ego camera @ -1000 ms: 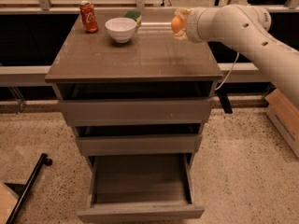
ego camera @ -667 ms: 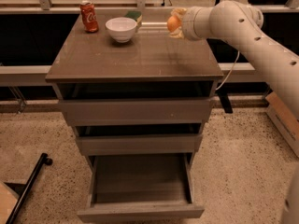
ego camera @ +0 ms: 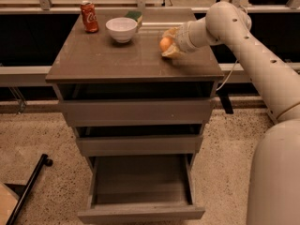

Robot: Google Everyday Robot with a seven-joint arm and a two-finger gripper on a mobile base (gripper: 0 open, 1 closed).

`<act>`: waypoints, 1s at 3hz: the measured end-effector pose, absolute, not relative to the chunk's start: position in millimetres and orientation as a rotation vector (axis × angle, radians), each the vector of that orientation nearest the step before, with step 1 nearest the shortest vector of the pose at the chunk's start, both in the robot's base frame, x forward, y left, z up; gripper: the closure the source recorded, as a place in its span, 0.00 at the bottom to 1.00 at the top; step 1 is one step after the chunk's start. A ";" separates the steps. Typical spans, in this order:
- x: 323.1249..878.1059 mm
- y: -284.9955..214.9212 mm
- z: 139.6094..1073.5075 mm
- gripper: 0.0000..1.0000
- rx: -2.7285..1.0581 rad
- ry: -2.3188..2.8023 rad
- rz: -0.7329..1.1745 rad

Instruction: Pick orange from bottom drawer and place on counter

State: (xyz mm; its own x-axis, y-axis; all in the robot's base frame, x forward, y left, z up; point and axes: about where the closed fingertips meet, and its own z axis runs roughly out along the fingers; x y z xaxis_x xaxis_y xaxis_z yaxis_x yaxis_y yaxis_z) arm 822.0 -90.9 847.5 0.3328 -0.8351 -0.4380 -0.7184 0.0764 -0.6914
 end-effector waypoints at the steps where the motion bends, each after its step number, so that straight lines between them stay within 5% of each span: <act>1: 818.5 -81.2 834.9 0.81 -1.693 1.431 -0.074; 3: 818.5 -75.8 829.4 0.34 -1.702 1.430 -0.064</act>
Offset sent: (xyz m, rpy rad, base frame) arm -0.0031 0.0088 -0.0114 0.0161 0.0571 0.0291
